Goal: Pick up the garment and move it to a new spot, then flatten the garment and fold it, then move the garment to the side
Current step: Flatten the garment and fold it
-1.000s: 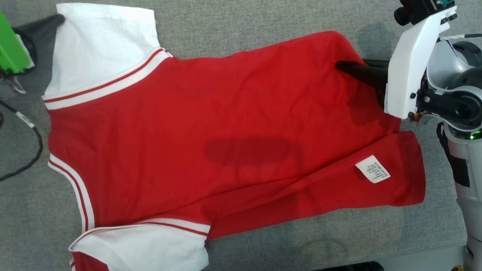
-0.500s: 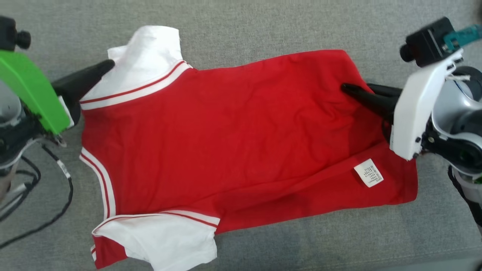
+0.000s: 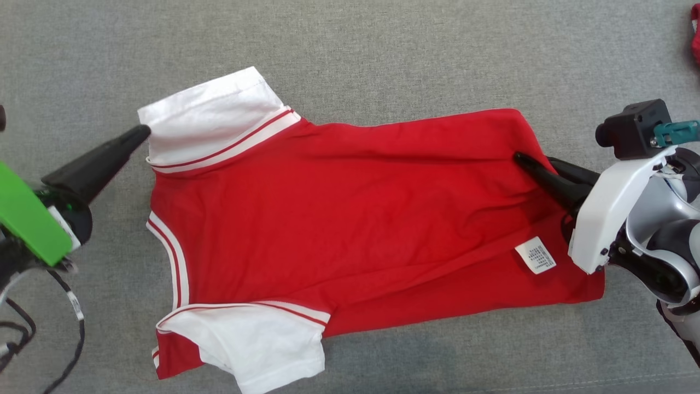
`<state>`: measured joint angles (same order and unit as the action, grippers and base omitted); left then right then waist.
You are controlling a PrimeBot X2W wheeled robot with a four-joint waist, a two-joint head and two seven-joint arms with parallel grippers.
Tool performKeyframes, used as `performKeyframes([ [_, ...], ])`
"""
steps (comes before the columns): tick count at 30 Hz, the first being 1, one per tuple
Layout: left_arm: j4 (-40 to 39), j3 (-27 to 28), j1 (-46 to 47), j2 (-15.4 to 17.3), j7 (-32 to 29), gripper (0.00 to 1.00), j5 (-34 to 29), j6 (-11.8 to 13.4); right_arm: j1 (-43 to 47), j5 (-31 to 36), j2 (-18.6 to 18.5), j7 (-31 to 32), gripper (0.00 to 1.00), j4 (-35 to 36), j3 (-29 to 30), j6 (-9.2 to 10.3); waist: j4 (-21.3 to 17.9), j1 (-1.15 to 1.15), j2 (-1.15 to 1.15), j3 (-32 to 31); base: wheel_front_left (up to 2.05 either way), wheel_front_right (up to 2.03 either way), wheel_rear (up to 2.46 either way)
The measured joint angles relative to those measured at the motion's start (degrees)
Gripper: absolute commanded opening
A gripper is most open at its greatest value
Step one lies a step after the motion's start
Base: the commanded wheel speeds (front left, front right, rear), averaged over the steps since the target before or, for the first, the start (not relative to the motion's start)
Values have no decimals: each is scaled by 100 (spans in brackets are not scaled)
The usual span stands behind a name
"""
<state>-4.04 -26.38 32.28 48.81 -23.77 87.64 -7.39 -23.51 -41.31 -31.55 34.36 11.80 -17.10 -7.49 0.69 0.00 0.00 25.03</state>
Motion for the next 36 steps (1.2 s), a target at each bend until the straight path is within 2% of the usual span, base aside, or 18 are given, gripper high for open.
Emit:
performKeyframes([
  [6,-753,157,-671,73,452,0,112,0,-93,584,-15,-934,0,-698,-87,0,99,0,0,75,0,0,0],
  [12,-1141,185,-1224,97,786,0,97,0,-265,979,55,-1653,0,-1474,-182,0,337,0,0,140,0,0,0],
  [25,-1790,120,-2392,101,1361,0,38,77,31,1026,-10,-2427,2,-1948,-387,0,531,0,0,-162,0,0,0],
  [29,-1912,35,-2662,87,1454,0,-47,175,233,1025,-82,-2490,58,-1982,-385,0,553,0,0,-342,0,0,0],
  [30,-1920,26,-2716,81,1484,0,-47,194,275,1025,-104,-2496,90,-1981,-376,0,561,0,0,-387,0,0,0],
  [31,-1920,22,-2760,74,1505,0,-47,215,316,1027,-132,-2501,100,-1978,-369,0,568,0,0,-431,0,0,0],
  [36,-1842,-62,-2988,49,1585,0,-80,272,524,1025,-234,-2486,100,-1881,-272,0,606,0,0,-645,0,0,0],
])
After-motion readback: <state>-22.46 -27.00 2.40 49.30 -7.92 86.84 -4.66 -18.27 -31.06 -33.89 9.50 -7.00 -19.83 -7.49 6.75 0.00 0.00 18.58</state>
